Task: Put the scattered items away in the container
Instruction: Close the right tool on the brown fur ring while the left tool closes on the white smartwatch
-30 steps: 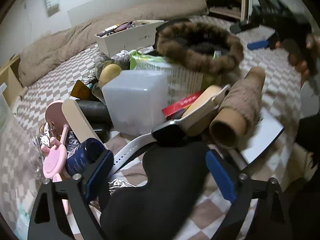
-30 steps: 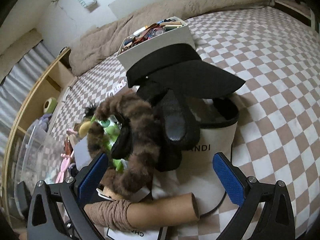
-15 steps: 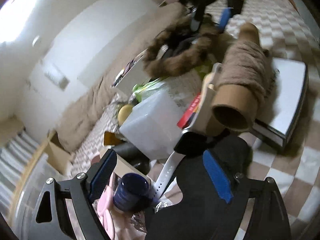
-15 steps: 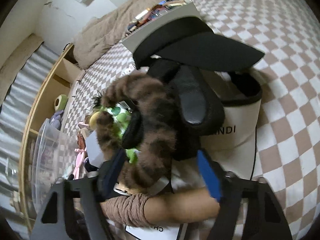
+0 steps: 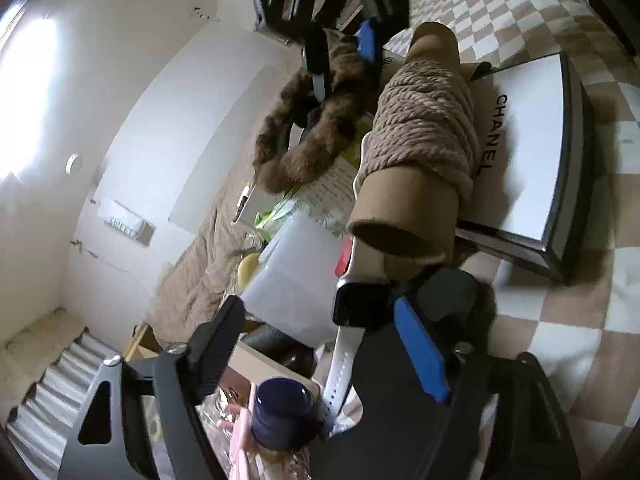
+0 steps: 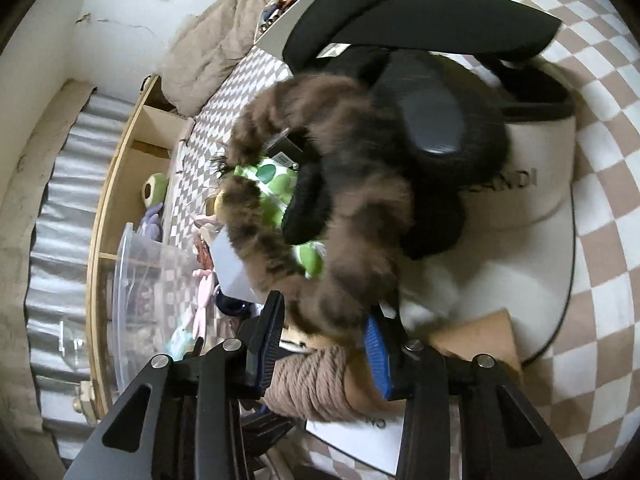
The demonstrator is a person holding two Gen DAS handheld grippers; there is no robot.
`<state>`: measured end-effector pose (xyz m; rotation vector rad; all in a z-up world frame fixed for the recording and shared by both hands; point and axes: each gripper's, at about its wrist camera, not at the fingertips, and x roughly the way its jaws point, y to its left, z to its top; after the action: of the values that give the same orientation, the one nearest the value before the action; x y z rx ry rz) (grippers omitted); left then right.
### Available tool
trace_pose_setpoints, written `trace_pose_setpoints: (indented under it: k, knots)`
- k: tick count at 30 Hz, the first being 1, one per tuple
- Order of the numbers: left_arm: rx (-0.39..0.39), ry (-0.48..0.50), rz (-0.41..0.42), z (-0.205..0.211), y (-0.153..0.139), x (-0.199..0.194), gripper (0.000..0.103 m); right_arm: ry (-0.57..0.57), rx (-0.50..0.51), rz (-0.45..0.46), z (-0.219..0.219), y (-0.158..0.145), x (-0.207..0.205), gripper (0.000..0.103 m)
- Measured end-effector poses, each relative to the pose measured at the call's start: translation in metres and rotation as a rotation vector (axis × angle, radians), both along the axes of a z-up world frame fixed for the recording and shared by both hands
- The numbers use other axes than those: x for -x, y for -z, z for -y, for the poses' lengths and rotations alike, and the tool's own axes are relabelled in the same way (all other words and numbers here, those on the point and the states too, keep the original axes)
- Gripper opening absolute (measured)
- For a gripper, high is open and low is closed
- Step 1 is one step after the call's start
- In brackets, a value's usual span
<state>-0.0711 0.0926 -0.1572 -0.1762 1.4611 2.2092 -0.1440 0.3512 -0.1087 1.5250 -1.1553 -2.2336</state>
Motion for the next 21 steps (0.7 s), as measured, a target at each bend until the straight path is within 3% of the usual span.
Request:
trace_pose_setpoints:
  k: [3, 7, 12, 19, 21]
  knots:
    - [0.02, 0.02, -0.02, -0.005, 0.004, 0.001, 0.075, 0.004, -0.022, -0.019, 0.003, 0.002, 0.006, 0.028]
    - [0.046, 0.062, -0.049, -0.011, 0.009, 0.002, 0.075, -0.046, -0.111, -0.104, 0.009, -0.008, 0.004, 0.027]
    - [0.084, 0.067, -0.068, -0.02, 0.022, 0.002, 0.075, -0.029, -0.086, -0.138, -0.002, -0.013, 0.0, 0.022]
    - [0.105, 0.063, -0.026, -0.024, 0.031, 0.009, 0.047, 0.005, -0.057, -0.216, -0.014, -0.037, -0.007, 0.02]
    - [0.105, 0.074, -0.026, -0.022, 0.032, 0.008, 0.046, 0.021, -0.047, -0.238, -0.02, -0.044, -0.011, 0.018]
